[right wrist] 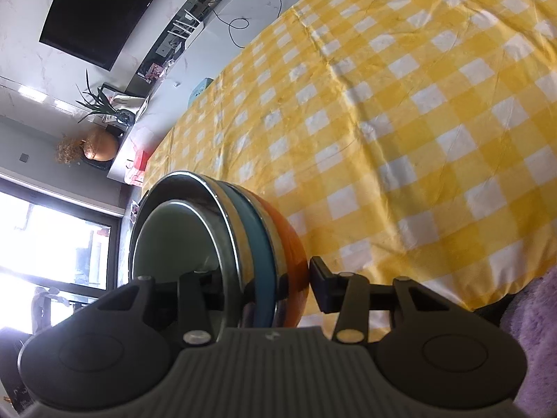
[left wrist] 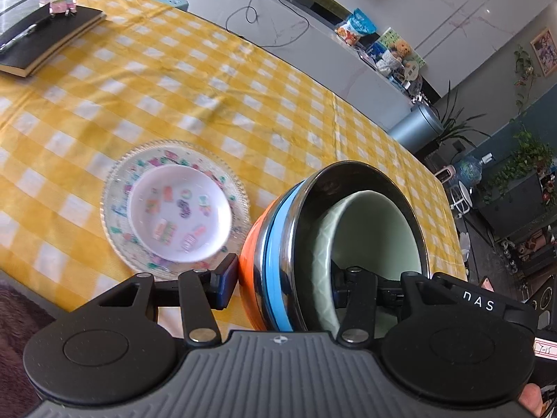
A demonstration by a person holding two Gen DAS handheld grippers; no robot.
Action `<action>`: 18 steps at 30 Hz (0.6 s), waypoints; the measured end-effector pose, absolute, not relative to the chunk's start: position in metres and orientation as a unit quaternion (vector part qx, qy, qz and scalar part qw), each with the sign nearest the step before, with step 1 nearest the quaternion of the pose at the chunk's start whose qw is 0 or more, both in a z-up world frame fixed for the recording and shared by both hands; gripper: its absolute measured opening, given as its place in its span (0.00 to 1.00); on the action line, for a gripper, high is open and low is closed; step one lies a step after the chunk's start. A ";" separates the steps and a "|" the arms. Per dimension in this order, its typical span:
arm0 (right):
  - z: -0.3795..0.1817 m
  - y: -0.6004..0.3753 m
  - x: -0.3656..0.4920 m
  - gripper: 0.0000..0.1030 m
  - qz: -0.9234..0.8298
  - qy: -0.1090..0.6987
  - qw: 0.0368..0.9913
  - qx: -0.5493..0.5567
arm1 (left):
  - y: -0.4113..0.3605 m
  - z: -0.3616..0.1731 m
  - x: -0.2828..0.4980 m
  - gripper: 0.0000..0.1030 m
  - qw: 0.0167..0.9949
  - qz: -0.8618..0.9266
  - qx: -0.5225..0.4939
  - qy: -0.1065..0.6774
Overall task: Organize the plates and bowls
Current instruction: 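Lift the nested bowls with both grippers and carry them over the plate stack, then lower the nested bowls onto the pink plate with both grippers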
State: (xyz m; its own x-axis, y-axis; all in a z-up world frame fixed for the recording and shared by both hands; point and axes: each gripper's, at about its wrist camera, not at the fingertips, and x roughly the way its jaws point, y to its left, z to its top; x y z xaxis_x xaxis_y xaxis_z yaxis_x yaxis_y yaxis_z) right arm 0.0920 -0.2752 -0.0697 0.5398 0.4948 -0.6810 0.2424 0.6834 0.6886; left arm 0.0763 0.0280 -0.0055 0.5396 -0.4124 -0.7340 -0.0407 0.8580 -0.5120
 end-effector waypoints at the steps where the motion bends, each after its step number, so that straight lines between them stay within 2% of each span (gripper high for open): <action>1: -0.068 -0.270 0.094 0.43 0.081 0.475 0.786 0.388 | 0.033 -0.005 0.077 0.53 0.843 -0.106 -0.246 0.466; 18: -0.066 -0.193 0.151 0.42 0.105 0.499 0.785 0.352 | 0.107 -0.018 0.114 0.53 0.833 -0.061 -0.306 0.457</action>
State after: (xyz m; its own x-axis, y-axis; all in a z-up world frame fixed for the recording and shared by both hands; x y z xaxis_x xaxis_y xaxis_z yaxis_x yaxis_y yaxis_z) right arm 0.1510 -0.1931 -0.0658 0.4808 0.5156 -0.7092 0.1854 0.7308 0.6570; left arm 0.1145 0.1070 -0.0182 0.5752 -0.3818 -0.7235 -0.1769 0.8055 -0.5656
